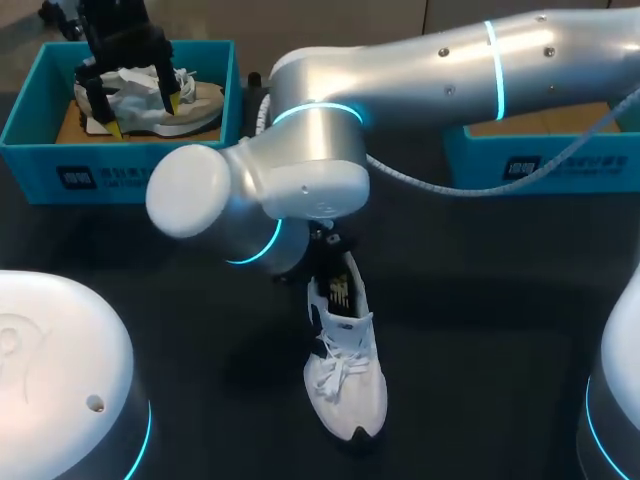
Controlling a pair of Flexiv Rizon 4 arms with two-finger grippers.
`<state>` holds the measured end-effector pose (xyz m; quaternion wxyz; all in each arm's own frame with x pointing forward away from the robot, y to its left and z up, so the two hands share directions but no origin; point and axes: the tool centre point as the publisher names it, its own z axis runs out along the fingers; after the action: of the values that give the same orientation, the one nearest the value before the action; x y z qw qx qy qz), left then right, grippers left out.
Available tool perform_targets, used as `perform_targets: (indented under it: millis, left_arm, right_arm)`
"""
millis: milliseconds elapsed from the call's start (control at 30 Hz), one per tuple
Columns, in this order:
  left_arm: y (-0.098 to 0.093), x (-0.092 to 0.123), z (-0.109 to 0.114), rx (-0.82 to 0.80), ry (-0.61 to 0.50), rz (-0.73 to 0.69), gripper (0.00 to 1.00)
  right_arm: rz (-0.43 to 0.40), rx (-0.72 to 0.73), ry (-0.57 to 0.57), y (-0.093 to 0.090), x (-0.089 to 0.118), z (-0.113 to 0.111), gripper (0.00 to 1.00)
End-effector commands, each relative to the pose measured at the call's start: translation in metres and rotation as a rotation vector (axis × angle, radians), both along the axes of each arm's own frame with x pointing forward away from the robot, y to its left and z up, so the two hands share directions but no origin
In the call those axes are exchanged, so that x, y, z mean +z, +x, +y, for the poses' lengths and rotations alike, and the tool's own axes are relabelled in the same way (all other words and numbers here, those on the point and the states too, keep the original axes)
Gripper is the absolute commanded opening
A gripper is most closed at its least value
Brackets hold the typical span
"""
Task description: Take the shoe out of the shoebox, open the shoe tongue, remove and reinsert the insole, then place the shoe into the shoebox
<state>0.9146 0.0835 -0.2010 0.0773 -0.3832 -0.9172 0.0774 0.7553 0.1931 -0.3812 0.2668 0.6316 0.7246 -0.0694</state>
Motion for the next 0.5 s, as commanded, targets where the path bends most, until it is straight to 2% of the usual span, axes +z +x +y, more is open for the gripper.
perform_targets:
  millis: [33,233,500]
  left_arm:
    - [0.001,0.0,0.0,-0.001,0.003,0.001,1.0]
    - [0.001,0.0,0.0,-0.001,0.003,0.001,1.0]
    - [0.001,0.0,0.0,-0.001,0.003,0.001,1.0]
  right_arm:
    - [0.025,-0.016,0.055,0.009,-0.018,-0.014,0.0]
    - [0.083,-0.039,0.096,0.009,-0.029,-0.016,0.0]
    - [0.199,-0.032,0.253,-0.009,-0.026,-0.015,0.0]
